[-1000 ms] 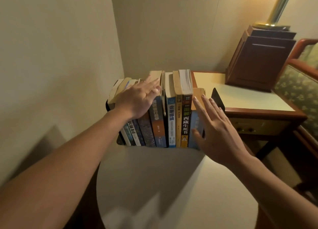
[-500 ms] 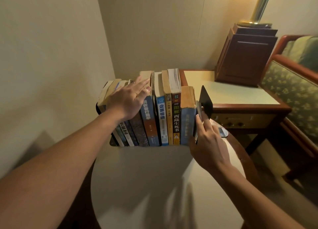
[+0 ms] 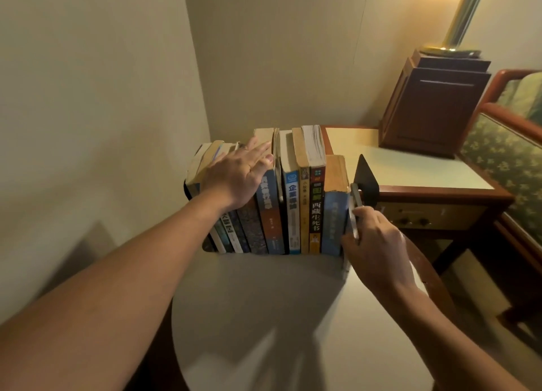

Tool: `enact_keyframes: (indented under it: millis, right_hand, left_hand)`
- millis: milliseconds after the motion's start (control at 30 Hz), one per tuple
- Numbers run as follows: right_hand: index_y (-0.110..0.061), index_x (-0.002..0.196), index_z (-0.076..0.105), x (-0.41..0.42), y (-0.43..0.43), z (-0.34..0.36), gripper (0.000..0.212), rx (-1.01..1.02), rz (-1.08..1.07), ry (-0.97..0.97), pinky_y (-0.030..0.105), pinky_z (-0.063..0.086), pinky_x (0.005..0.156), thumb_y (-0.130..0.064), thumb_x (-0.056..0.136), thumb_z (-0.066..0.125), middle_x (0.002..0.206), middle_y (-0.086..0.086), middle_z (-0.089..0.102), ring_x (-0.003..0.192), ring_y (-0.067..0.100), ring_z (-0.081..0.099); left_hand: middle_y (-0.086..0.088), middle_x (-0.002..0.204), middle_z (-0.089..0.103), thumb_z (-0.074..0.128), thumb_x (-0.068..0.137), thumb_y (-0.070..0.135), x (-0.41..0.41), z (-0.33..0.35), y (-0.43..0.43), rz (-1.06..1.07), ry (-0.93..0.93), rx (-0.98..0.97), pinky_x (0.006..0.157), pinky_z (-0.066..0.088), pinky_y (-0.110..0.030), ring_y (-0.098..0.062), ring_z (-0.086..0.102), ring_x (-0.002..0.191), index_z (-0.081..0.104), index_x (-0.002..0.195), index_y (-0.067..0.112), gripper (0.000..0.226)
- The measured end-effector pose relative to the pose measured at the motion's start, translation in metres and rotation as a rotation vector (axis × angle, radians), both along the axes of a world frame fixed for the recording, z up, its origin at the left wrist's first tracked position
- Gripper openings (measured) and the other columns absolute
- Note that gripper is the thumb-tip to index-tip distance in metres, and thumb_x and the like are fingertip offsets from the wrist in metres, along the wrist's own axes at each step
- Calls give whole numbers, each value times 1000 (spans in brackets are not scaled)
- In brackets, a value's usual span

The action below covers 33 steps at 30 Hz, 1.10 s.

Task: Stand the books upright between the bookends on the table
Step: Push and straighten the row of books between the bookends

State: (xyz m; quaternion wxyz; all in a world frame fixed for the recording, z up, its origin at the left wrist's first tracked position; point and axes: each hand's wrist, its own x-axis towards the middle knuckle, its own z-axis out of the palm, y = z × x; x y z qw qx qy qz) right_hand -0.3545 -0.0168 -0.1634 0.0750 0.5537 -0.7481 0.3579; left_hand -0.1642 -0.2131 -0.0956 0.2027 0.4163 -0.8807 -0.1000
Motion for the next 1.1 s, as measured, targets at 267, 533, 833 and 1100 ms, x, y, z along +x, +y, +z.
enact_keyframes:
  millis: [267,533,833,1100]
  right_hand:
    - [-20,146,42,3,37,16,59,175,125,119,12,53,55,-8,93,65,95,10,76,71,17,74]
    - [-17,139,51,50,60,53,40,-116,272,152,18,59,64,-28,101,55,97,15,73,90,29,75]
    - [3,134,55,77,37,72,42,-432,157,278,23,56,67,-11,95,62,96,20,74,84,26,75]
    - [7,131,58,86,1,62,41,-383,168,289,30,61,59,-4,93,67,97,24,73,78,29,75]
  left_hand:
    - [15,167,12,14,104,59,1,-1,-3,-7,-18,12,121,17,-48,-16,23,151,23,156,45,54]
    - [14,167,9,9,97,63,7,-4,-12,-17,-44,45,123,13,-48,-15,20,152,20,156,46,62]
    - [14,167,9,14,101,57,12,-3,-14,-18,-11,66,123,12,-45,-14,20,152,21,156,45,57]
    - [13,167,9,12,95,59,13,-6,-15,-29,19,101,124,11,-48,-14,19,153,21,156,45,63]
